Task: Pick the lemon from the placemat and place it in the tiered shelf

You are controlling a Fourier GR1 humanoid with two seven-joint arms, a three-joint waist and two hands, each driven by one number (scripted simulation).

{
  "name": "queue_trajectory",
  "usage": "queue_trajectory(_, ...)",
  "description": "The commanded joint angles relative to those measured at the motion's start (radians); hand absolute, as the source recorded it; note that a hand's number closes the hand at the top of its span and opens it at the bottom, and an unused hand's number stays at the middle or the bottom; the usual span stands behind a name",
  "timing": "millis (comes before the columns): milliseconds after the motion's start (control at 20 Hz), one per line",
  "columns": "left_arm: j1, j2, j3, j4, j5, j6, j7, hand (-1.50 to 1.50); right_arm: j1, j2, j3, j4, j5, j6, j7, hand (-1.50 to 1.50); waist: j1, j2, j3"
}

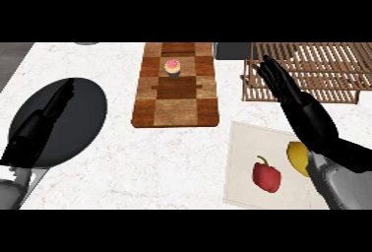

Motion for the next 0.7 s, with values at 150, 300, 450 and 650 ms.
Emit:
queue_trajectory(150, 0.026, -0.140, 0.087, -0.056, 0.056, 0.144, 0.044, 0.00, 0.069, -0.128, -0.013, -0.012, -0.065, 0.264, -0.121, 1.50, 0.000, 0.005, -0.009)
queue_trajectory(300, 0.055, -0.206, 0.110, -0.048, 0.120, 0.180, 0.065, 0.00, 0.068, -0.180, -0.152, 0.026, 0.099, 0.022, -0.084, 1.50, -0.025, 0.001, -0.012)
queue_trajectory(450, 0.069, -0.261, 0.088, -0.038, 0.092, 0.217, 0.050, 0.00, 0.104, -0.140, -0.158, 0.097, -0.252, 0.343, -0.117, -1.50, -0.005, 0.010, -0.010)
queue_trajectory(650, 0.038, -0.287, 0.107, -0.017, 0.093, 0.216, 0.028, 0.00, 0.151, -0.265, -0.214, 0.095, -0.286, 0.582, -0.243, -1.50, -0.016, 0.009, -0.010)
